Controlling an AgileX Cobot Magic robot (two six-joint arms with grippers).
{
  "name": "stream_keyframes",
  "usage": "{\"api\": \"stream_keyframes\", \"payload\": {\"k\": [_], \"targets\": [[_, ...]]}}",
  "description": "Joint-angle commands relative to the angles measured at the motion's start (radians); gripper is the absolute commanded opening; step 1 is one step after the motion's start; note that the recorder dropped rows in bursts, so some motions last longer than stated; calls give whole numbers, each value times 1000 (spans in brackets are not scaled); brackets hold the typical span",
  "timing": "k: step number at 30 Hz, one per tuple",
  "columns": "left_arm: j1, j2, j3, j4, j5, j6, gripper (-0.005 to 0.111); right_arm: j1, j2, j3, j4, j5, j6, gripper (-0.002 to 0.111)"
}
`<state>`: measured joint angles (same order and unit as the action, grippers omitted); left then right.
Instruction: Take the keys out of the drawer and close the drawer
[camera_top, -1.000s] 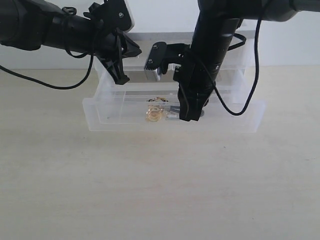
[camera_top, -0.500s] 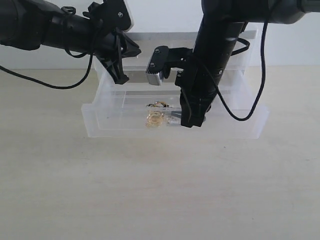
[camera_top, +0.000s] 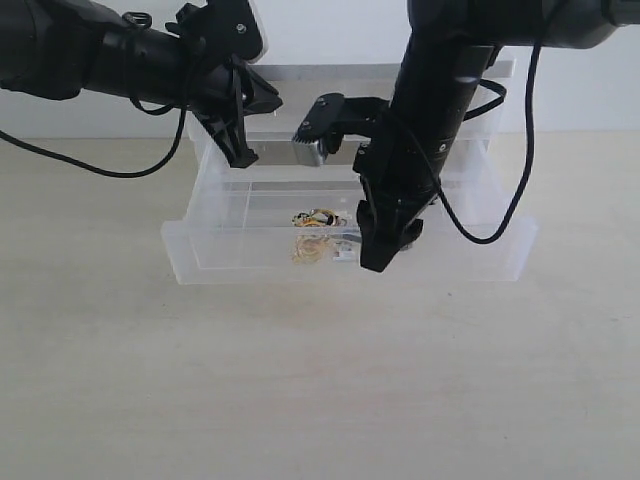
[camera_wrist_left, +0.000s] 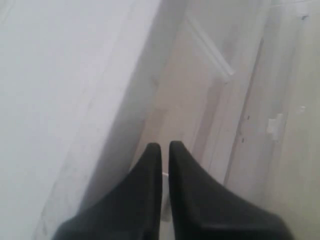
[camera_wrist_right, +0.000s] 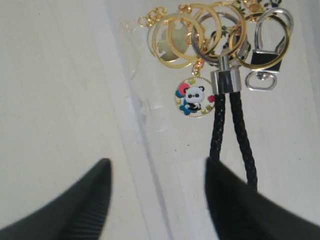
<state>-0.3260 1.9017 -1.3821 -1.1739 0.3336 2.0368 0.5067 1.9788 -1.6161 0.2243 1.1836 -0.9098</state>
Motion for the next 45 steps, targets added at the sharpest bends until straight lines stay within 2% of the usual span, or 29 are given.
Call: {"api": "stream_keyframes", "payload": {"k": [1,4,14,21,28,35,38,41,45], "targets": [[16,0,-18,-21,-122,-3,4,-9,-15,1,-5,-18,42,63],[16,0,-18,-21,-122,-3,4,-9,-15,-1,-5,-20,30,52],[16,0,-18,-21,-124,-3,4,-9,-38,-131,1,7,108,56],[16,0,-18,-21,-124,-3,4,-9,41,-142,-56,-246,276,56],[16,0,-18,-21,-125,-3,4,-9,103,-142,-20,-368,273,55],[16,0,-18,-21,-128,-3,4,-9,123,-142,-13,-358,262,55],[16,0,-18,-21,-125,-3,4,-9,65,-142,-25,-332,262,55],[16,0,-18,-23,-124,-32,4,-9,15,-142,-13,-202,210,55],[16,0,-18,-23,-120,-34,4,-9,9,-142,58,-171,163,55]]}}
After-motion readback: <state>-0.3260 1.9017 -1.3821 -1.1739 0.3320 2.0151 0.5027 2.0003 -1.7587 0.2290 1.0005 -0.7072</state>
